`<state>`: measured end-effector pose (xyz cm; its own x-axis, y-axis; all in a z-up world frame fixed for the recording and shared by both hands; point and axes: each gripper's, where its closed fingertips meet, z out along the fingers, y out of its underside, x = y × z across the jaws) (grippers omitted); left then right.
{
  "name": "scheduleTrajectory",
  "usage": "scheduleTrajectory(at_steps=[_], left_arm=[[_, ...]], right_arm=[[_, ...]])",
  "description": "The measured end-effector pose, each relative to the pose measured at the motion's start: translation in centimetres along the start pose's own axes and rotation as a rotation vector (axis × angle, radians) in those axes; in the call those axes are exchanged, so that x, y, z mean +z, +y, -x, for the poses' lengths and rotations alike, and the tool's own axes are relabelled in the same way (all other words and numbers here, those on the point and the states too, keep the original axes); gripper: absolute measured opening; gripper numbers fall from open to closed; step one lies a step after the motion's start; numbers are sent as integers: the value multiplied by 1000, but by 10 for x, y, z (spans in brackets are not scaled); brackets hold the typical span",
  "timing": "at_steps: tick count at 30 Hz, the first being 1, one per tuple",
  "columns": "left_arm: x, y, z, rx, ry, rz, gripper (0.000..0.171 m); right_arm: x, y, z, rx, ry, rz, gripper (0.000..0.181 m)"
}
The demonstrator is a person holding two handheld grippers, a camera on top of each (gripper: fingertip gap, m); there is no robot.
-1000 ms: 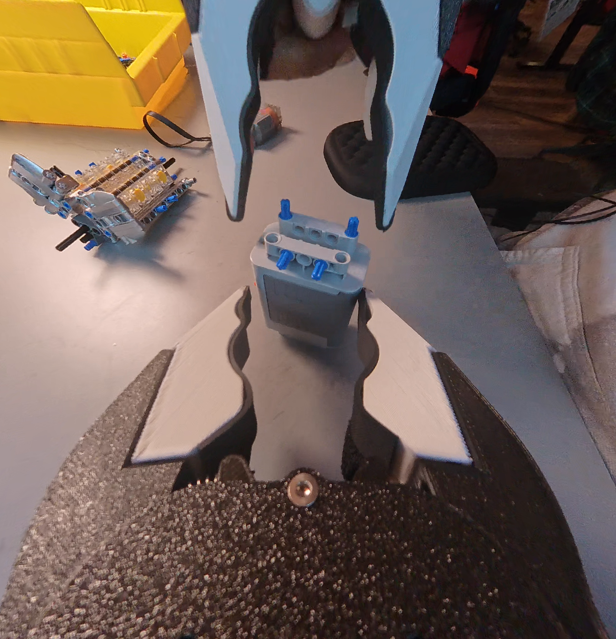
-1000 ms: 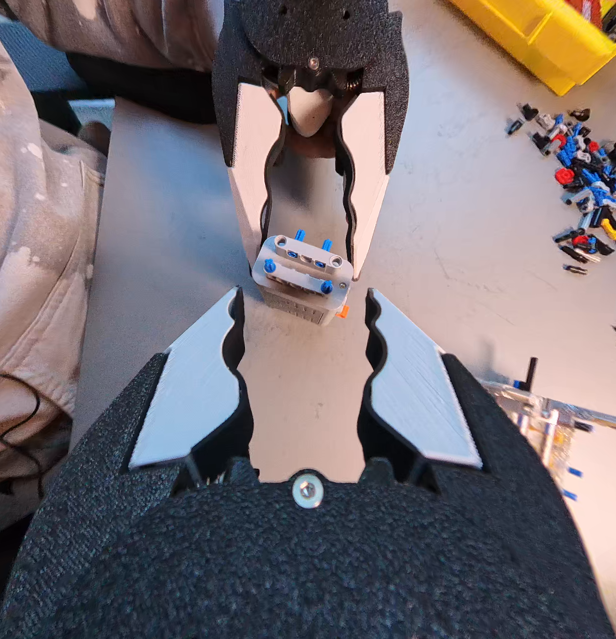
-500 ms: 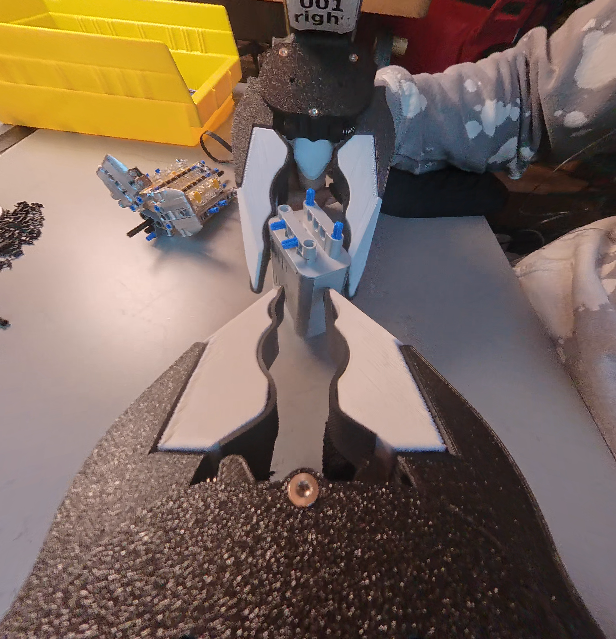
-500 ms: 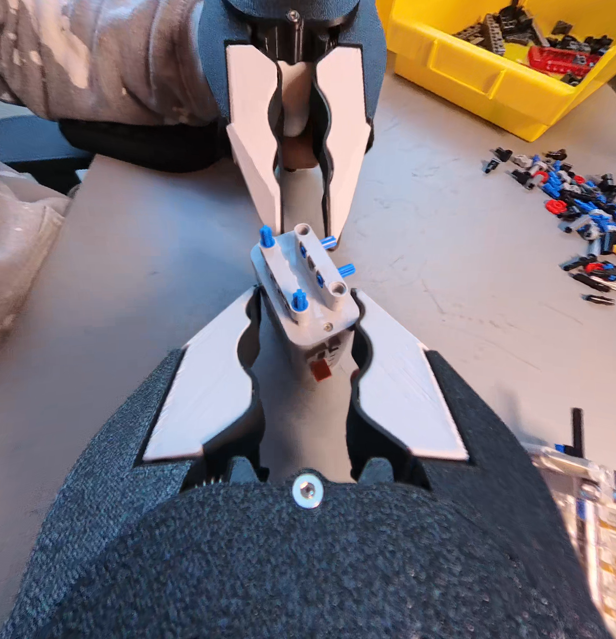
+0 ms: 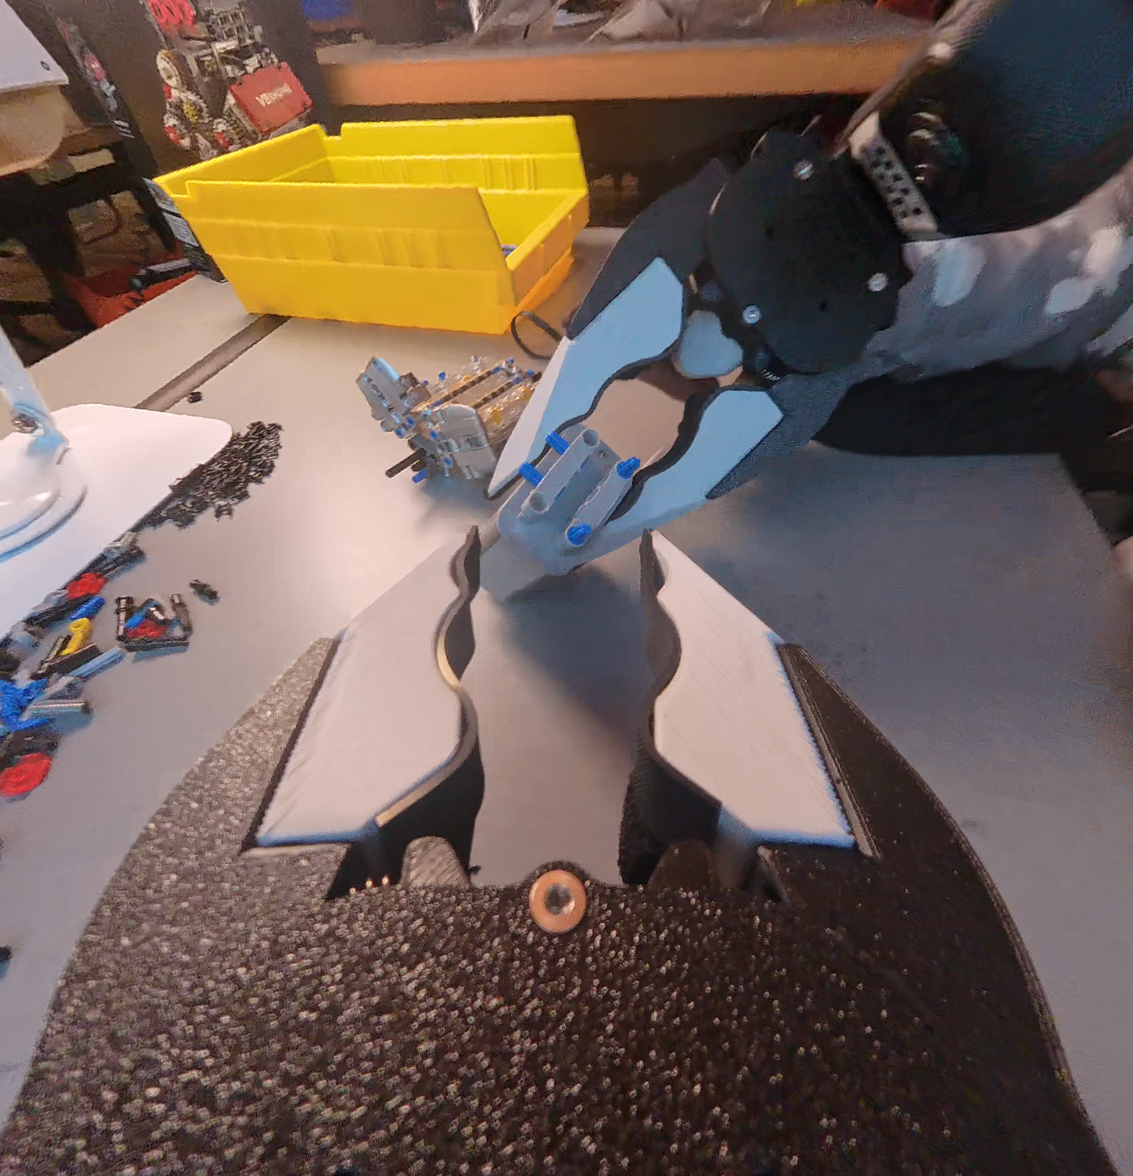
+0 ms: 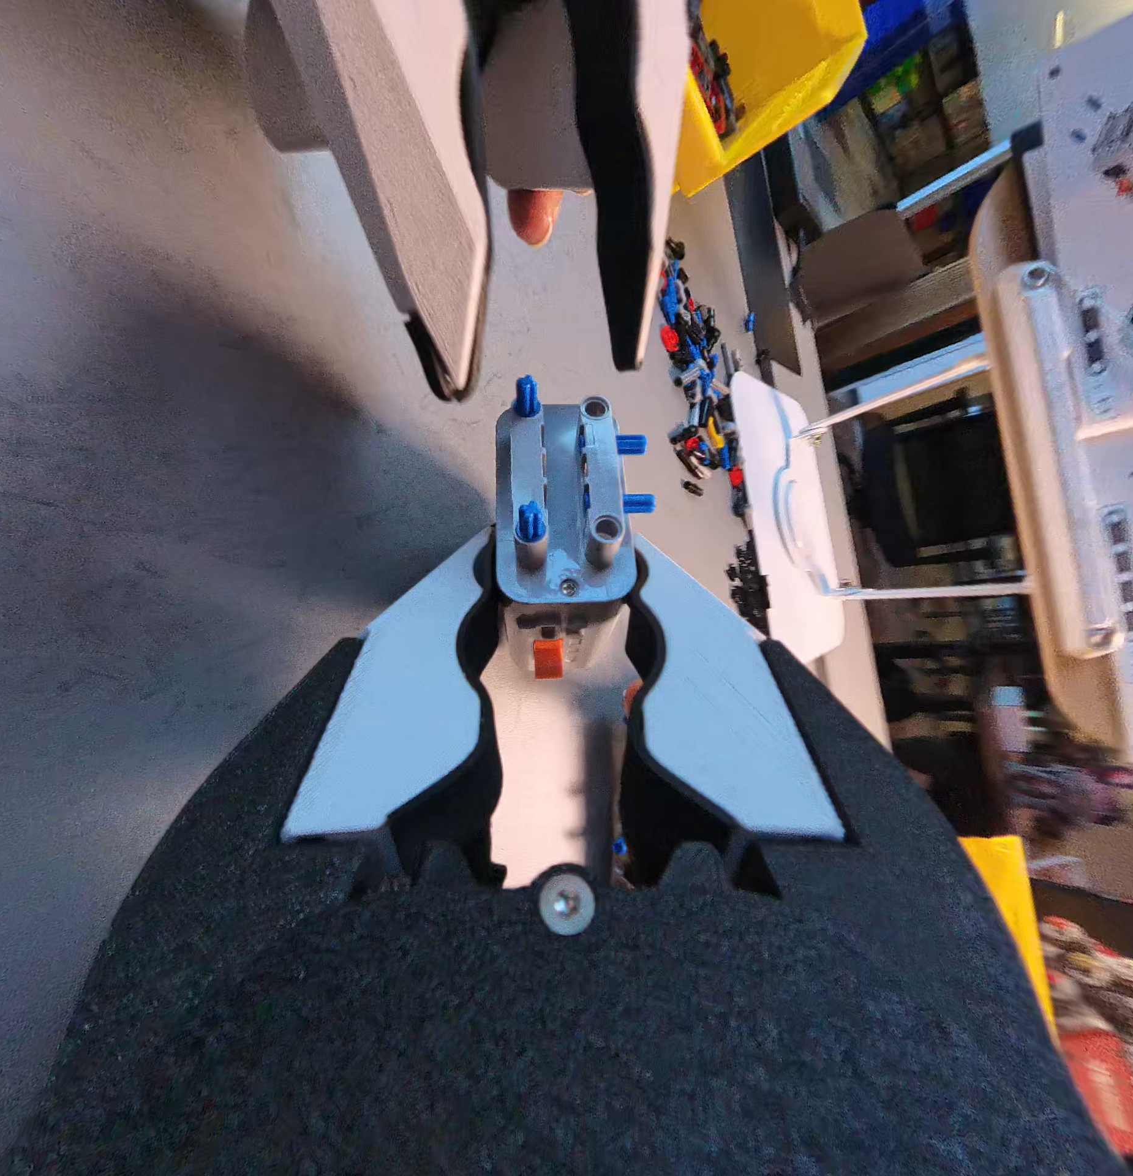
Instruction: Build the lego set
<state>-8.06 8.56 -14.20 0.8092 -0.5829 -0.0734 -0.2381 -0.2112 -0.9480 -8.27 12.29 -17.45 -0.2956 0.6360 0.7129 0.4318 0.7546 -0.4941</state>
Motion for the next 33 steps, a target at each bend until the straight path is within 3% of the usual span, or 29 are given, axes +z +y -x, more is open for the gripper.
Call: scheduleTrajectory(at_steps=[6, 17, 23, 27, 30, 33], left_arm=[[8, 30, 1, 148, -52, 170, 39], [5, 66, 9, 278, -71, 354, 34], [-2, 63, 15, 168, -55, 333, 31], [-8, 48, 15, 11, -4, 245, 49], [-6, 46, 12, -45, 16, 233, 63], [0, 46, 7, -89, 19, 257, 67]], right_arm=[[7, -10, 13, -172, 44, 32, 37], [3, -16, 39, -87, -123, -47, 44], [-2, -19, 42, 27, -198, -98, 40], [-13, -24, 23, 194, -211, -194, 43], [-18, -20, 5, 317, -209, -227, 55], [-14, -3, 0, 356, -211, -174, 70]])
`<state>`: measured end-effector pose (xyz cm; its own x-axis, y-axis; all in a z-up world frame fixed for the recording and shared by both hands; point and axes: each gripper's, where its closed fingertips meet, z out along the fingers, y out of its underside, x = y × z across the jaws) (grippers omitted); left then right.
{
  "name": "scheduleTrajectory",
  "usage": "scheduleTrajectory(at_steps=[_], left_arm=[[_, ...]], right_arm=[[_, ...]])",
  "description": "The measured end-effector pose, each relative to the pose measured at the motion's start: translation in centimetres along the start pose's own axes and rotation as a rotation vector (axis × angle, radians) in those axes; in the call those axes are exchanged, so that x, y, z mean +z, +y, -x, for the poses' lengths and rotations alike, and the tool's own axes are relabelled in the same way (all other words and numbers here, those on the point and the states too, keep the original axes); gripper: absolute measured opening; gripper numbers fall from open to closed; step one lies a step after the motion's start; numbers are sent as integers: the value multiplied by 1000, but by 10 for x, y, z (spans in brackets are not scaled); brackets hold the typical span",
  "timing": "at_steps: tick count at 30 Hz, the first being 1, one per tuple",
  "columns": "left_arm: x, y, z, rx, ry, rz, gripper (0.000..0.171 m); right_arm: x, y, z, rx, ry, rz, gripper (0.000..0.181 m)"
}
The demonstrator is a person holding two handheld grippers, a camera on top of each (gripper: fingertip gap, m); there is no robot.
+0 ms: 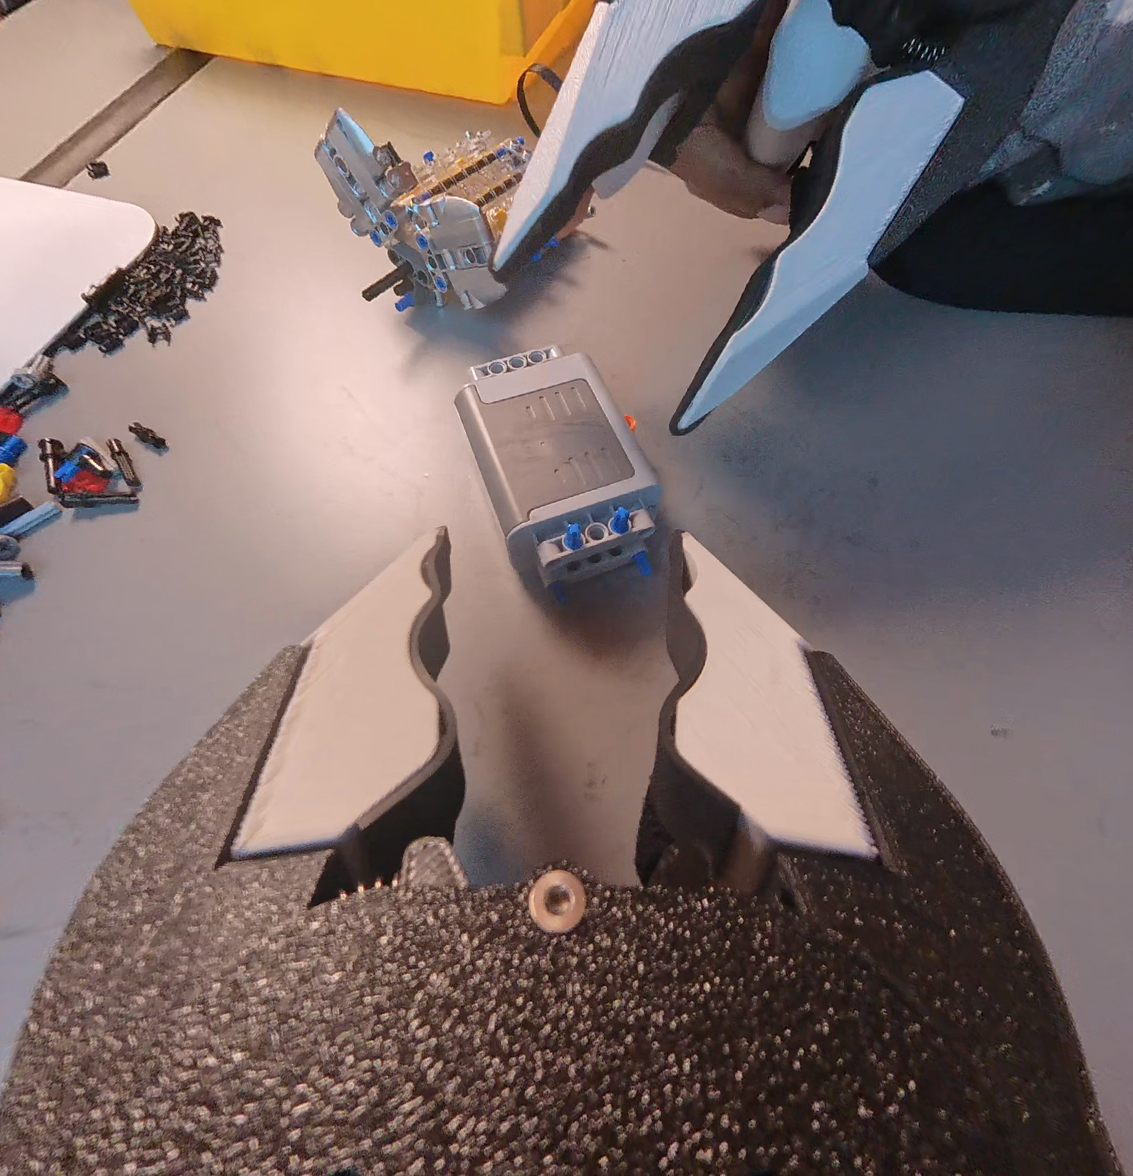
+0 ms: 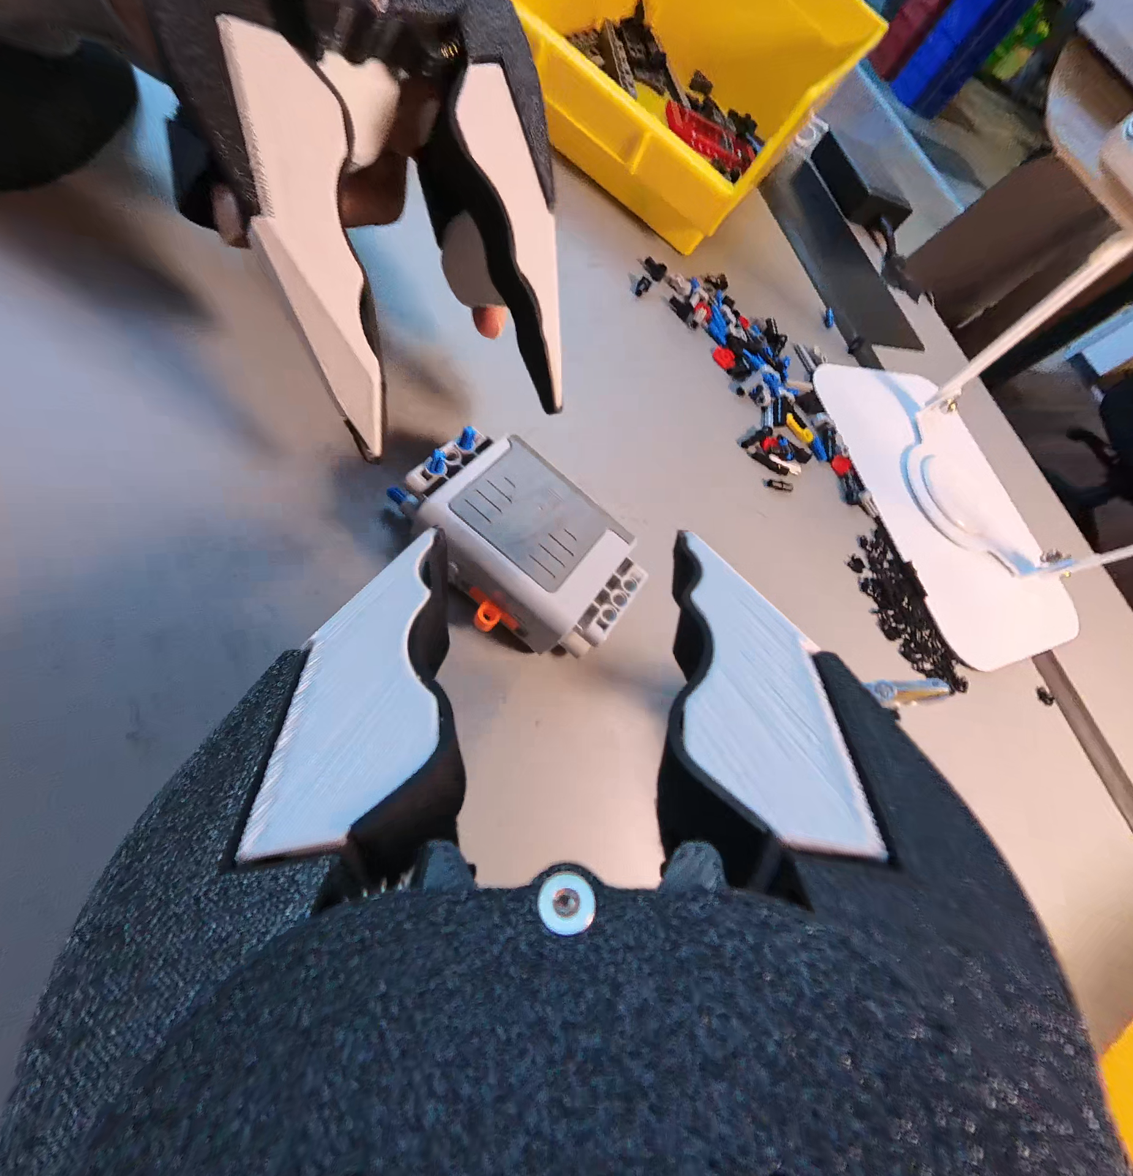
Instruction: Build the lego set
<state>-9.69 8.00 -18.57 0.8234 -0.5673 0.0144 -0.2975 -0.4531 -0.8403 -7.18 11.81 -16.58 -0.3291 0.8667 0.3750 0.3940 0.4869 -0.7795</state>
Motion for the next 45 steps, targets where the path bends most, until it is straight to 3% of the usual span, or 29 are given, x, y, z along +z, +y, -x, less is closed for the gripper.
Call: scheduleTrajectory(at_steps=[6, 16, 21, 23, 26, 29, 32, 35, 38, 40, 42, 45], left_arm=[[13, 3, -3, -83, -20, 54, 60], [7, 10, 6, -37, -60, 75, 48], [9, 10, 1, 4, -45, 76, 58], [10, 9, 1, 24, -52, 77, 59], [13, 8, -3, 42, -36, 80, 53], [14, 8, -2, 46, -12, 81, 51], [15, 7, -2, 70, 33, 80, 51], [17, 7, -2, 64, 71, 84, 51], [15, 8, 1, 81, 43, 85, 50], [10, 13, 7, 107, -10, 88, 48], [3, 14, 11, 104, -35, 71, 47], [-4, 7, 10, 70, -16, 21, 46]], right_arm=[[13, 32, 10, 2, -52, 153, 74], [4, 34, 8, -21, -47, 183, 41], [-6, 28, 15, 19, -127, 132, 40], [-17, 14, 2, 59, -113, 55, 43], [-43, 5, -47, 116, 7, -10, 49], [-60, 30, -96, 107, 93, 98, 55], [-54, 70, -115, 129, -25, 300, 63], [-35, 84, -107, 153, -151, 416, 73], [-20, 94, -91, 40, -143, 525, 88], [-11, 100, -85, 23, -95, 555, 86], [-6, 97, -86, 76, -71, 513, 69], [-6, 99, -81, 89, -138, 499, 67]])
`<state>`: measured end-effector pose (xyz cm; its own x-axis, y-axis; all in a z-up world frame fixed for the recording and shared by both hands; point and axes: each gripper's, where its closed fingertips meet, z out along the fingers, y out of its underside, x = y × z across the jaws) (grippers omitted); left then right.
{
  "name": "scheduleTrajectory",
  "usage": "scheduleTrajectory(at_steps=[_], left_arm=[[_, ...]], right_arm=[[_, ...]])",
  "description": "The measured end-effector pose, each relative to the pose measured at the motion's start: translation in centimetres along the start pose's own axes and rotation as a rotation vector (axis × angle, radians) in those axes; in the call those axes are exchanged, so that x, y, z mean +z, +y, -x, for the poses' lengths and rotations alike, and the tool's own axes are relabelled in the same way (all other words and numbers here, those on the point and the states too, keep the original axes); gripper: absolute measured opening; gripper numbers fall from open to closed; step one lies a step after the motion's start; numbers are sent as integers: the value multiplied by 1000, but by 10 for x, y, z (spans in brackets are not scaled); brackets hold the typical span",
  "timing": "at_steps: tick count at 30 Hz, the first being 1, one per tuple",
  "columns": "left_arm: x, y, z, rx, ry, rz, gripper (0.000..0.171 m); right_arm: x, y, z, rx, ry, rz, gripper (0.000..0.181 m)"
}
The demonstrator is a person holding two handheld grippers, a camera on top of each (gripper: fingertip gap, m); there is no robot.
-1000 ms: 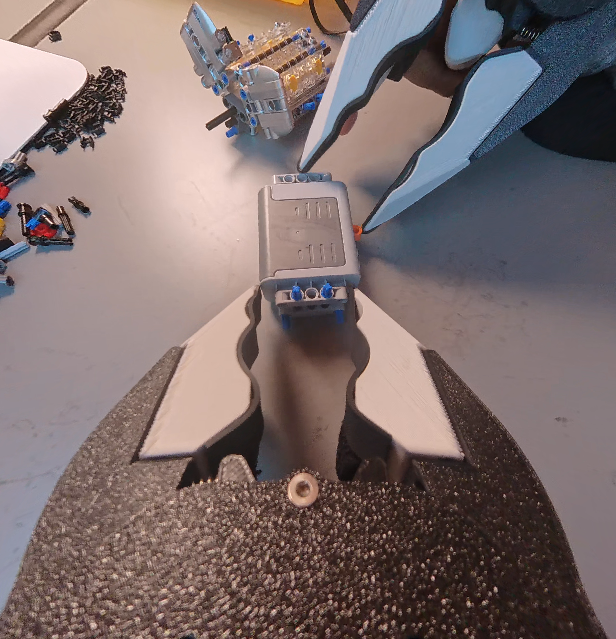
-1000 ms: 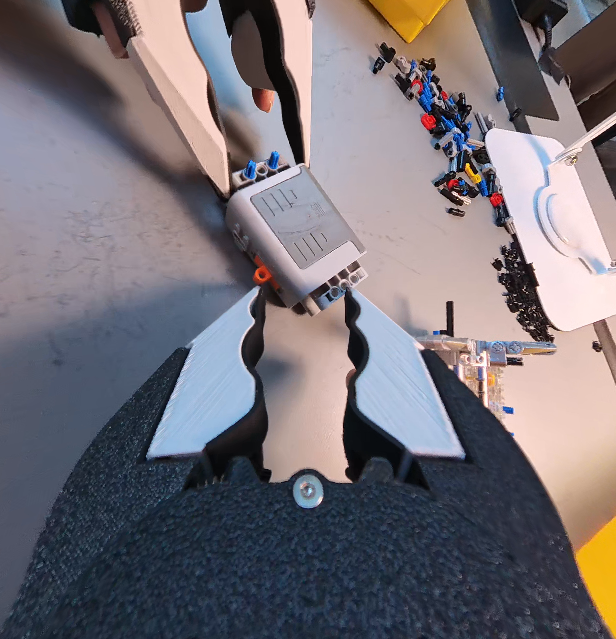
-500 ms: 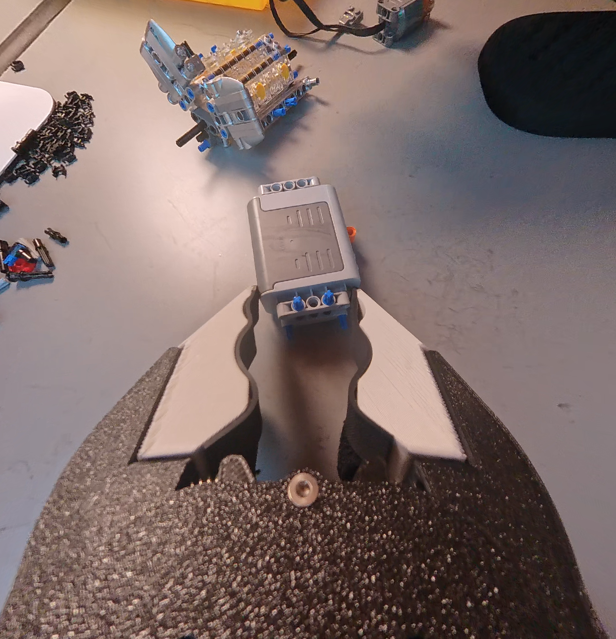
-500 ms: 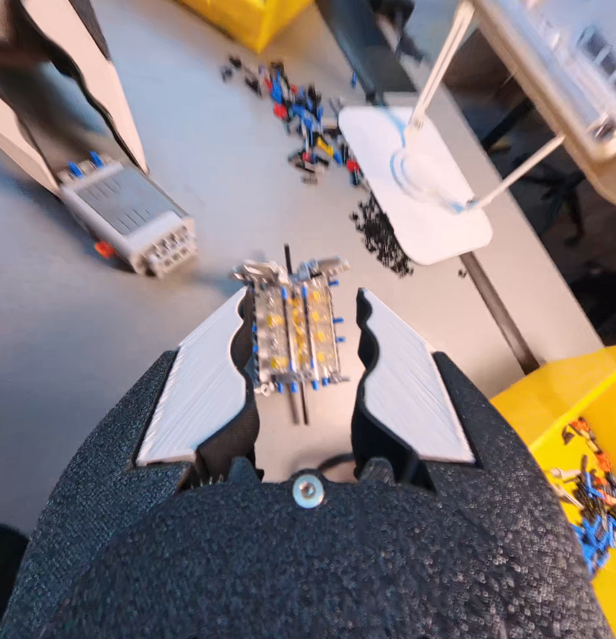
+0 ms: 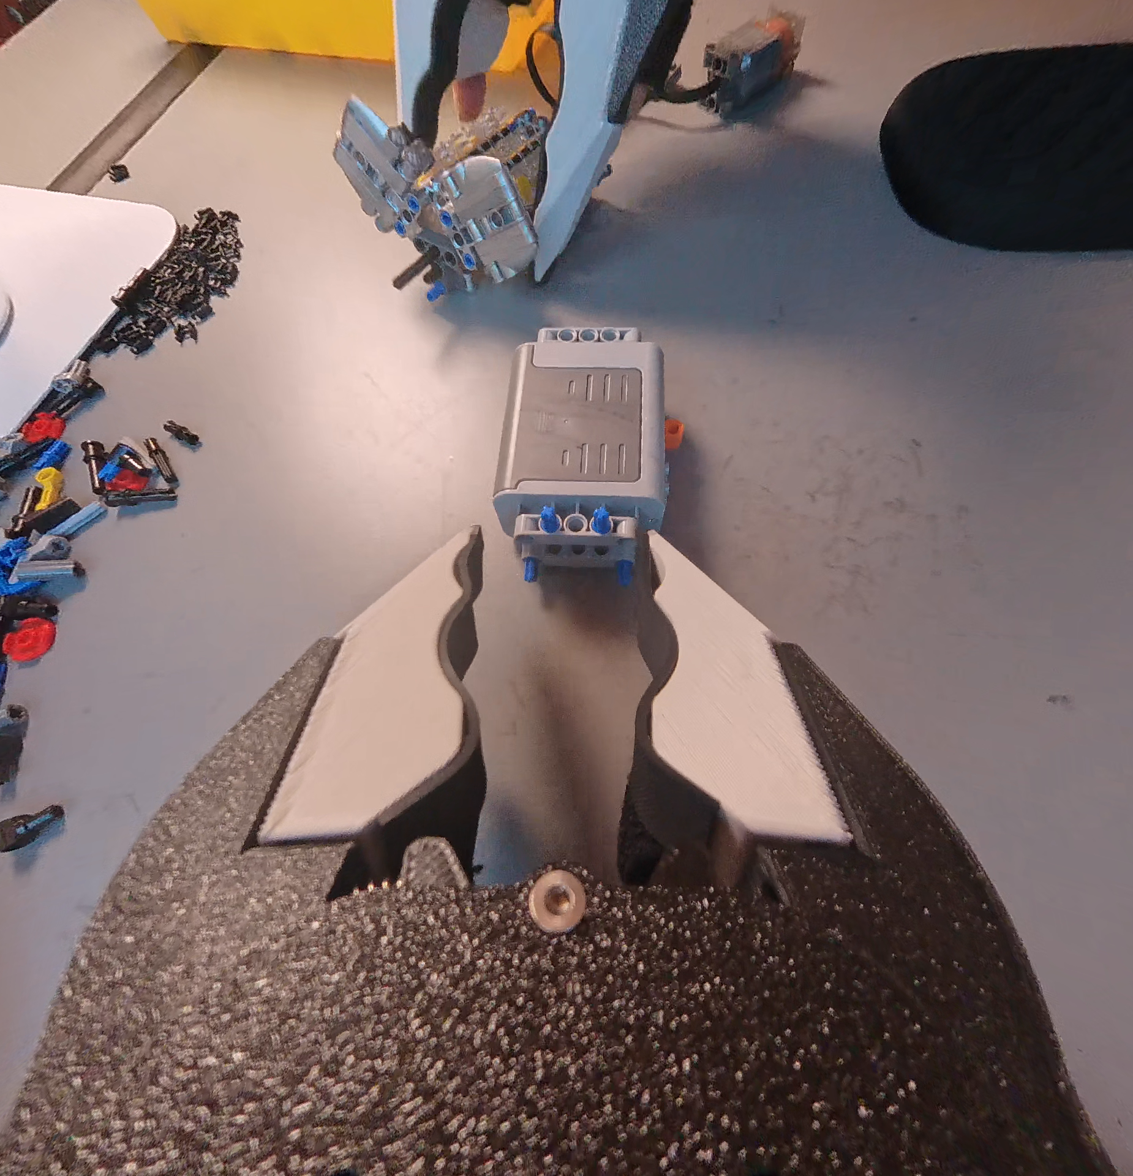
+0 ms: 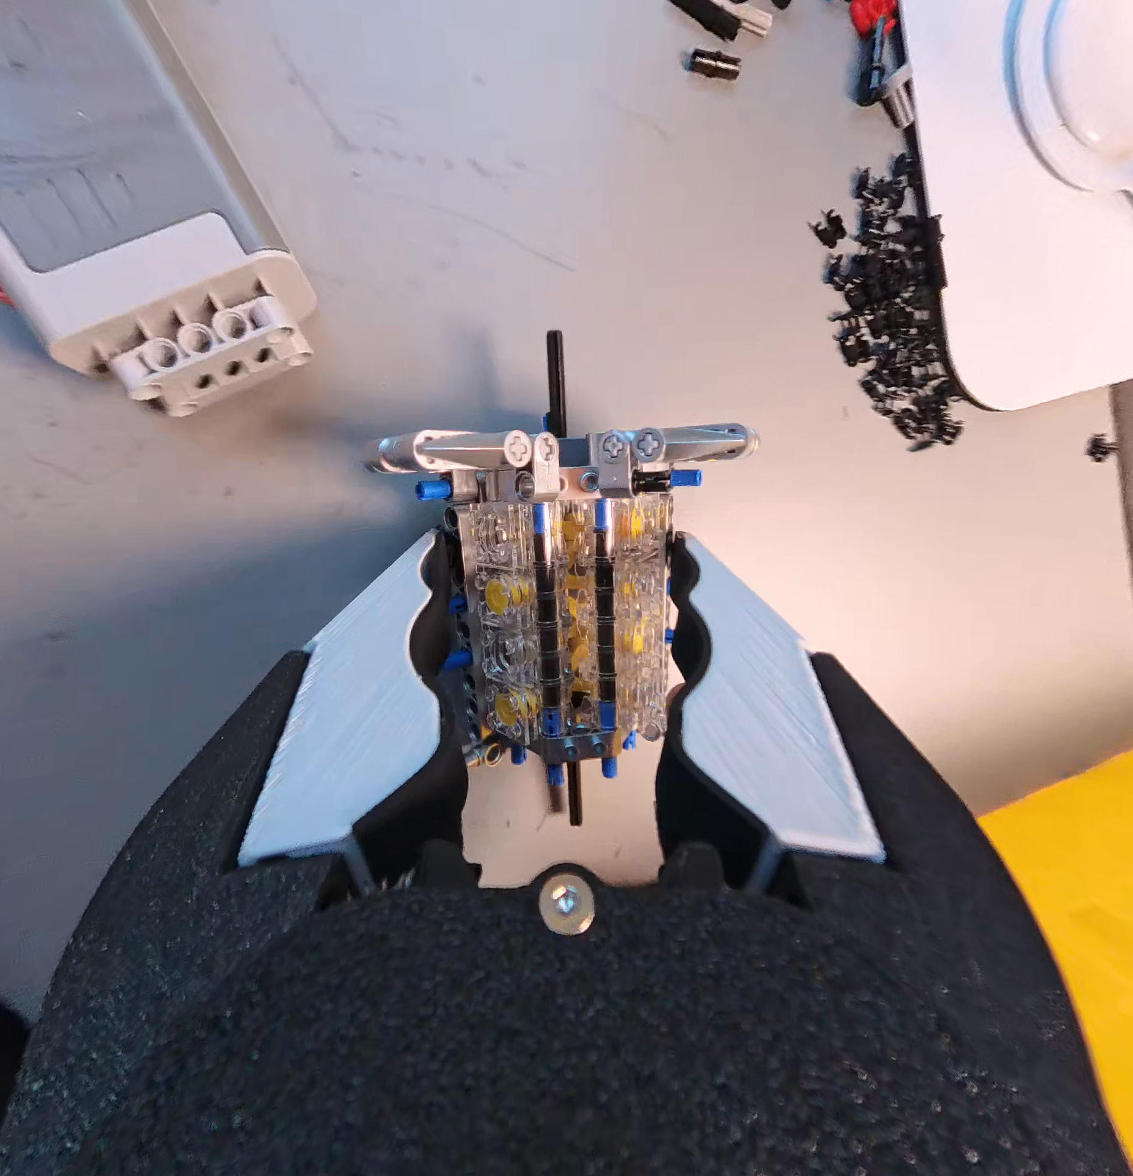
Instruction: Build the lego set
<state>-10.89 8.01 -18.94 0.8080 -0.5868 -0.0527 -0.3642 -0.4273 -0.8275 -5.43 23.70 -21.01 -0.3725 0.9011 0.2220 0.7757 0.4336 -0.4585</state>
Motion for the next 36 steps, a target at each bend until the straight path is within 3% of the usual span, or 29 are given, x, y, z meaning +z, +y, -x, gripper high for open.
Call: scheduleTrajectory(at_steps=[4, 5, 6, 15, 23, 31, 36], left_arm=[[3, 2, -8, 12, 33, 14, 51], [4, 2, -10, 25, 32, 22, 52], [5, 3, -11, 32, 30, 25, 52], [10, 8, -9, 46, -7, 68, 50], [9, 7, -7, 27, -9, 60, 46], [4, 1, -4, -9, -3, 16, 44], [-2, -15, -3, -60, 10, -86, 44]], right_arm=[[-24, -21, 22, 117, -310, -189, 56], [-36, -31, 27, 145, -392, -264, 35], [-47, -41, 24, 180, -418, -336, 26], [-46, -50, 33, 297, -518, -338, 25], [-82, -79, 37, 565, -771, -587, 26], [-103, -97, 47, 562, -818, -711, 26], [-111, -105, 52, 561, -847, -780, 26]])
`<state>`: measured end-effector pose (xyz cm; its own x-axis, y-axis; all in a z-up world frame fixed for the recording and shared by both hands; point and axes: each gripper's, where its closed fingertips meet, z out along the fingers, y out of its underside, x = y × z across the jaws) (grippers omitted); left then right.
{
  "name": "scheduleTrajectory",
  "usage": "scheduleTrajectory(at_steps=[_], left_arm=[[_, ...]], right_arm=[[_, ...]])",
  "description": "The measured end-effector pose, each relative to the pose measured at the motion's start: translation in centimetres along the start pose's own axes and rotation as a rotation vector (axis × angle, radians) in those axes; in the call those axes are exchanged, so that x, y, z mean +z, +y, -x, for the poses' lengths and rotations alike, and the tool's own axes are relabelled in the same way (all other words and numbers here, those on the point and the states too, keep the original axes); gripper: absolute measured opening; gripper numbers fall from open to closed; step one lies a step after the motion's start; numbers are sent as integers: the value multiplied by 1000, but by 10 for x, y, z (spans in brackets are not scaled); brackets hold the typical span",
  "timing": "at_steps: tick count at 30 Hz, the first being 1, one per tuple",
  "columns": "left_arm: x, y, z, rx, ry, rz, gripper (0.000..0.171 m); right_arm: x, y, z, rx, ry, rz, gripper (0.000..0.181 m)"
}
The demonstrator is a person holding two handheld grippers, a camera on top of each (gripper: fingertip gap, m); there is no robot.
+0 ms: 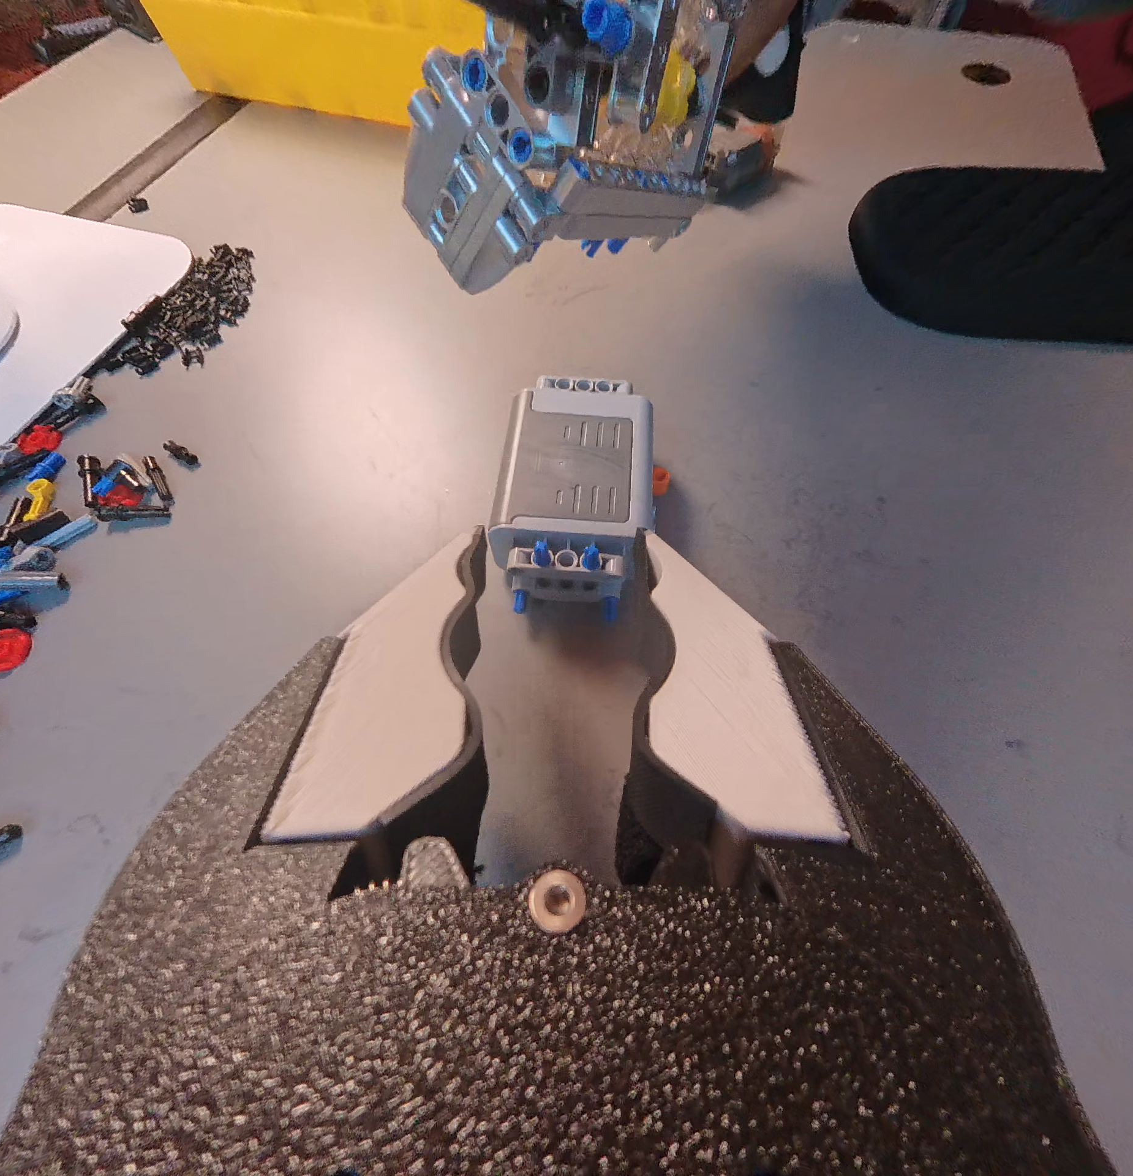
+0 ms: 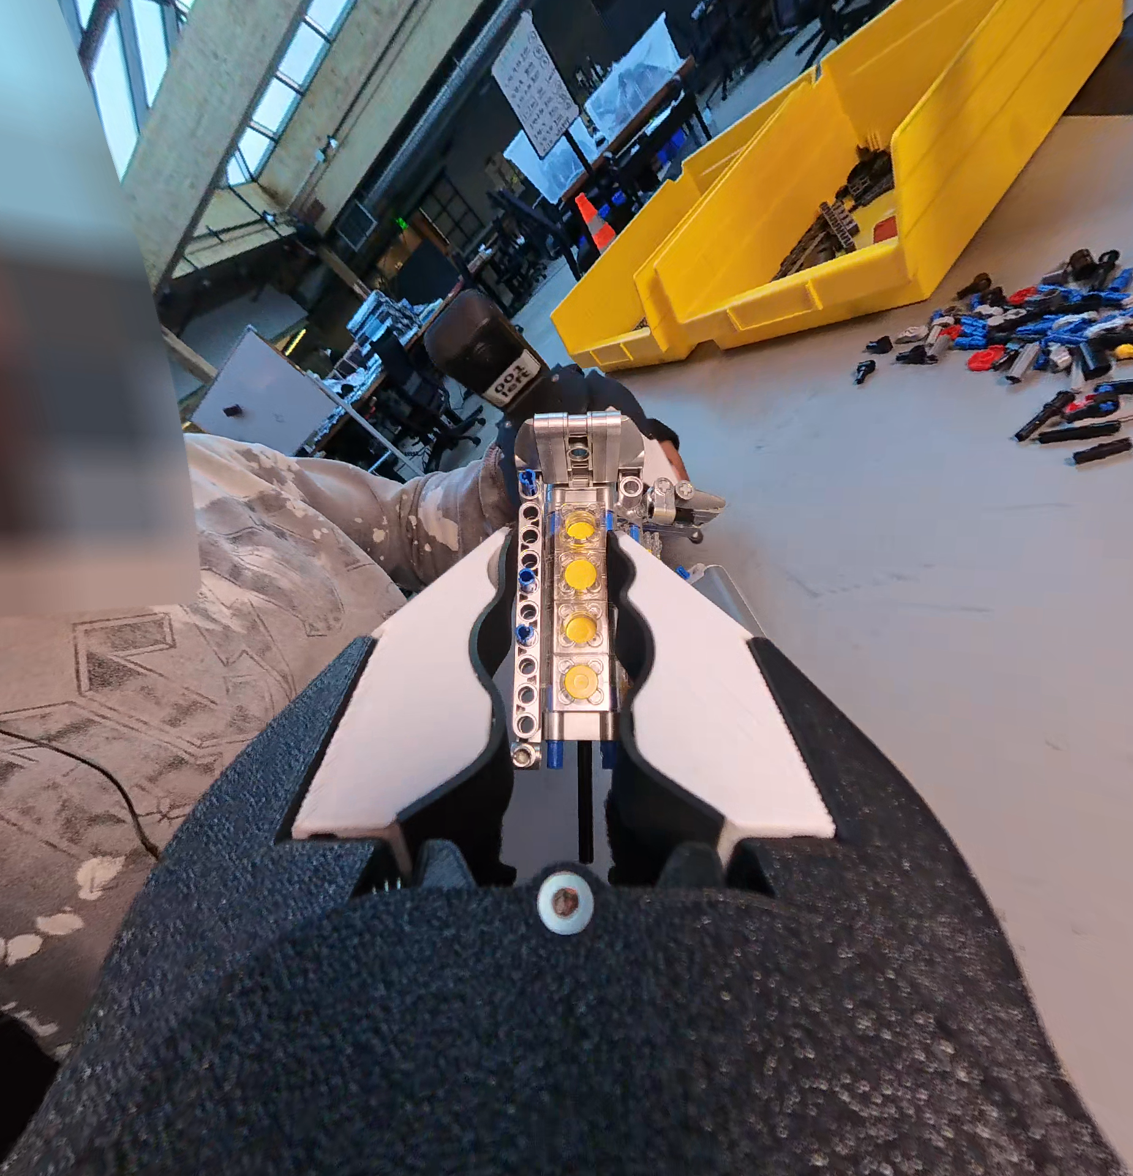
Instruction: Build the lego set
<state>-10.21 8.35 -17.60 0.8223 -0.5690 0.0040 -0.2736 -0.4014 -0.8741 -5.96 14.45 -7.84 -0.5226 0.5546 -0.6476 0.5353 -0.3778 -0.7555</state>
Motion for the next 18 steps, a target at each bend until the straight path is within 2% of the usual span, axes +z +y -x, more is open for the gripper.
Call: scheduleTrajectory(at_steps=[6, 12, 18], left_arm=[[-6, -37, -11, -47, 36, -201, 45], [-22, -67, -24, -93, 109, -371, 66], [-32, -79, -23, -207, 173, -458, 61]], right_arm=[[17, 4, 14, 34, -101, -57, 25], [44, 4, 39, 72, -259, -184, 26], [53, 4, 41, 97, -301, -263, 26]])
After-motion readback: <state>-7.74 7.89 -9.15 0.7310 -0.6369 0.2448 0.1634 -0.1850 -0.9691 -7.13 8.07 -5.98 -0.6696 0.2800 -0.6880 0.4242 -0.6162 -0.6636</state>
